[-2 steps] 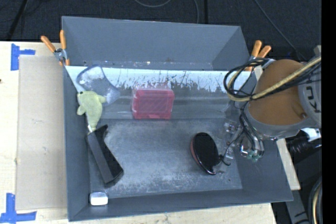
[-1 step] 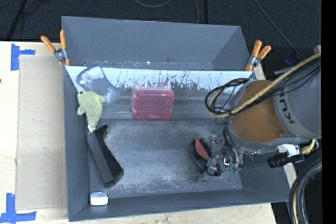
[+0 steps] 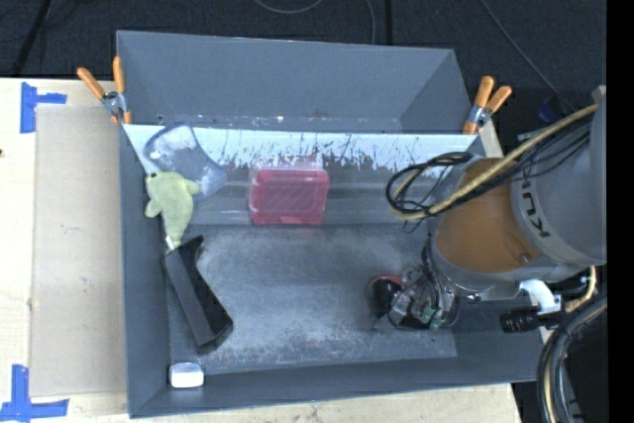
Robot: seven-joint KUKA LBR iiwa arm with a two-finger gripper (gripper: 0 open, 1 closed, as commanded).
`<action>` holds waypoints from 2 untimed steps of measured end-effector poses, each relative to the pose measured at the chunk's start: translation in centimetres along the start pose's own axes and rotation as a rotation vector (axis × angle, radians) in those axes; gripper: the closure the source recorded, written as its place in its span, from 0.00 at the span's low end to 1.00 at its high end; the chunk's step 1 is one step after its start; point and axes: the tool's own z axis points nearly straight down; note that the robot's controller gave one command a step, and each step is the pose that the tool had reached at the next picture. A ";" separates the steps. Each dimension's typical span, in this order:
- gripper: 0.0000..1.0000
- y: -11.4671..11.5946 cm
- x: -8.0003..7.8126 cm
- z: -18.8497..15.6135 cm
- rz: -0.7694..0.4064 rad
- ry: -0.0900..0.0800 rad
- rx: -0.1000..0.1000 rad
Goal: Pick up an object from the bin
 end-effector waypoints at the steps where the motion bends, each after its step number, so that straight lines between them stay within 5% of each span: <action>1: 1.00 -0.2 0.0 -0.3 0.020 0.002 0.002; 2: 1.00 -0.3 0.1 -1.0 0.019 0.006 0.004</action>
Offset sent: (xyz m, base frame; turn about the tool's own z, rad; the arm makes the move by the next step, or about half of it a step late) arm -0.0001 0.0000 0.0654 0.0000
